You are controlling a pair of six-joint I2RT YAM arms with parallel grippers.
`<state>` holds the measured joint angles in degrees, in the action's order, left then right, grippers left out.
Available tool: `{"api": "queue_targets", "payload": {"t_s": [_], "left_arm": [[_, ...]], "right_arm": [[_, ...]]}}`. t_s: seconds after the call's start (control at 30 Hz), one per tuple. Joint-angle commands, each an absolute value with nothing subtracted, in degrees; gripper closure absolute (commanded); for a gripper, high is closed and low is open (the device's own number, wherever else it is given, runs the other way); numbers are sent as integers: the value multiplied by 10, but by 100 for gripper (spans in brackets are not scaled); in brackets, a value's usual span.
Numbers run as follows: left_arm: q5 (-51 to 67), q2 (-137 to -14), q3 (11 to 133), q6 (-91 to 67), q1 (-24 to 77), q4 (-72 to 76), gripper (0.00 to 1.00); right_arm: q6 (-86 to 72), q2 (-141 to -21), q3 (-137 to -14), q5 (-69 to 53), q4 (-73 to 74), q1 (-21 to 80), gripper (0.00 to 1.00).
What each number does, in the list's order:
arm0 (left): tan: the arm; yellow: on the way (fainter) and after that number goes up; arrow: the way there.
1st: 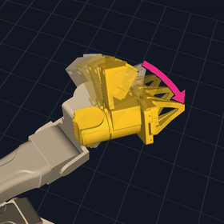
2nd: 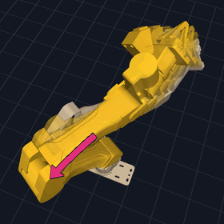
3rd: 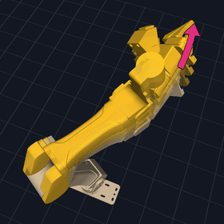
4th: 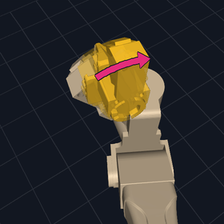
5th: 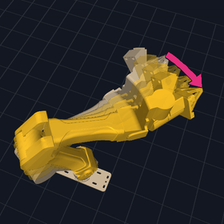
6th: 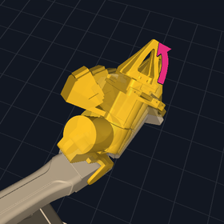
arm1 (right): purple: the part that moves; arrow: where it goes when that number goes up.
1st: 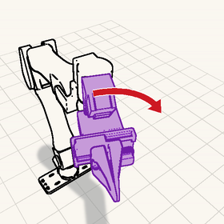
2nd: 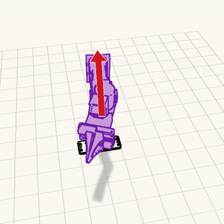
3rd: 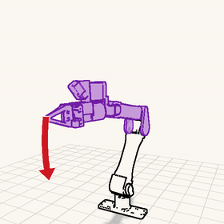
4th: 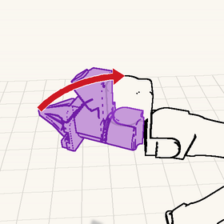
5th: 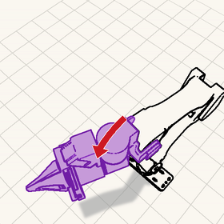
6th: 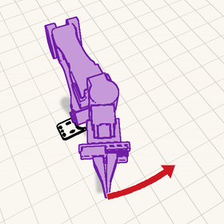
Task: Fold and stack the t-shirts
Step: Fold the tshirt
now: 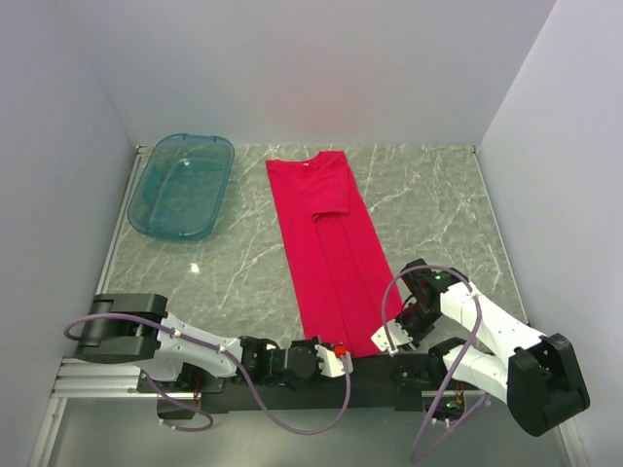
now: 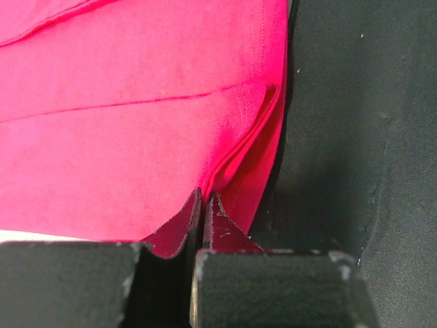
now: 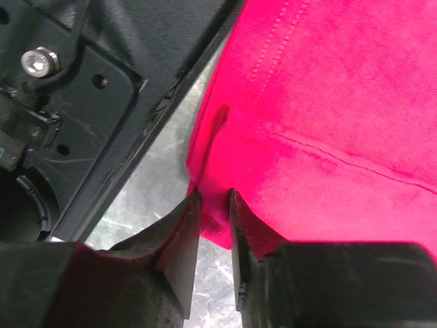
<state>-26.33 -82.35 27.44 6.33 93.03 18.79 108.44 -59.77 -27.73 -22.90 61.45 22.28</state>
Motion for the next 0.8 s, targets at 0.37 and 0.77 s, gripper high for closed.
{"api": "queue_targets", "payload": {"t_s": [0.37, 0.77], "left_arm": [[-257, -774, 268, 45, 909, 225, 99], [-173, -665, 237, 62, 754, 244, 100]], "right_arm": [[1009, -567, -312, -295, 607, 215, 100], [962, -663, -474, -387, 669, 106, 100]]}}
